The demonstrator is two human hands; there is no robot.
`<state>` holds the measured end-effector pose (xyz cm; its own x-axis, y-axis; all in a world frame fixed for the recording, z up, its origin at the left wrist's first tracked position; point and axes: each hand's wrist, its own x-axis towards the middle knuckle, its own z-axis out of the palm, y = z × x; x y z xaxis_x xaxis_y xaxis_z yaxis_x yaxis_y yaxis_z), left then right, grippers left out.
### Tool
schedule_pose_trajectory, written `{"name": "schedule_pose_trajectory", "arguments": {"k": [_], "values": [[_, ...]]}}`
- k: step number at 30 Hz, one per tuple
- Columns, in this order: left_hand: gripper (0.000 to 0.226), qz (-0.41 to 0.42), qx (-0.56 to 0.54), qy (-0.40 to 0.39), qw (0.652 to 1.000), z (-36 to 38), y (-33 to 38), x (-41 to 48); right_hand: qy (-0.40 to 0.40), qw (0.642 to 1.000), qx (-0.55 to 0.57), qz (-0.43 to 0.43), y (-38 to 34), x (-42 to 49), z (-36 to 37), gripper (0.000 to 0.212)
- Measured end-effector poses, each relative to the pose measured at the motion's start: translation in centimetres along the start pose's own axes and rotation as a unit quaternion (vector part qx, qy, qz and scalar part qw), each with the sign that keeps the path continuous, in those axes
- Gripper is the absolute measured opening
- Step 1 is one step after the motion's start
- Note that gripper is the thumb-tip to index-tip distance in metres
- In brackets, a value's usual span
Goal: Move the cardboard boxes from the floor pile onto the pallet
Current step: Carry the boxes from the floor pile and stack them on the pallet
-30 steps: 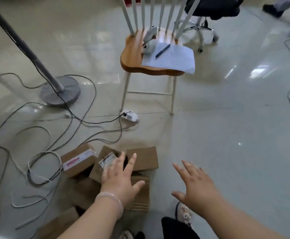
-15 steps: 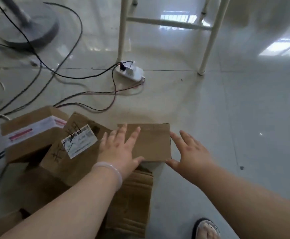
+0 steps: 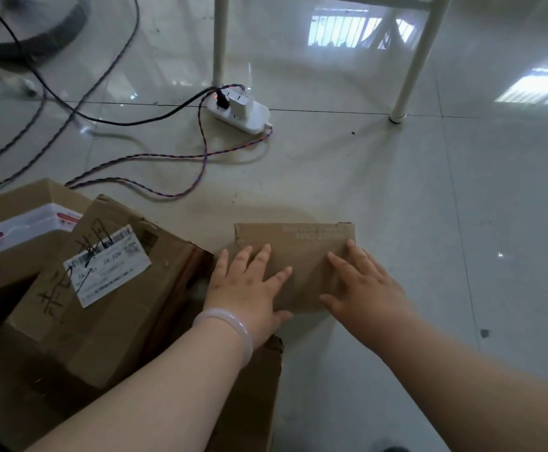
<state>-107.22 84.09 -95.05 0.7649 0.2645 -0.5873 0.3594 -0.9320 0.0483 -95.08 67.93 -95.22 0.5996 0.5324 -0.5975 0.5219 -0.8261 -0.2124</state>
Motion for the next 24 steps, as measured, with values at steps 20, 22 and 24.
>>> {"name": "schedule_pose_trajectory", "arguments": {"k": [20,22,24], "values": [[0.102,-0.14,-0.386,0.074,0.909,-11.3,-3.3,-3.2,-0.001,0.98,0.199,-0.013,-2.6,-2.3,-12.7,0.108],[0.104,-0.146,-0.388,0.098,0.905,-16.2,-4.4,-6.3,0.009,0.981,0.189,-0.031,-5.0,-4.6,-17.9,0.11],[0.104,-0.151,-0.395,0.117,0.898,-21.6,-5.5,-10.3,0.018,0.981,0.187,-0.053,-7.7,-7.6,-23.7,0.11]]}}
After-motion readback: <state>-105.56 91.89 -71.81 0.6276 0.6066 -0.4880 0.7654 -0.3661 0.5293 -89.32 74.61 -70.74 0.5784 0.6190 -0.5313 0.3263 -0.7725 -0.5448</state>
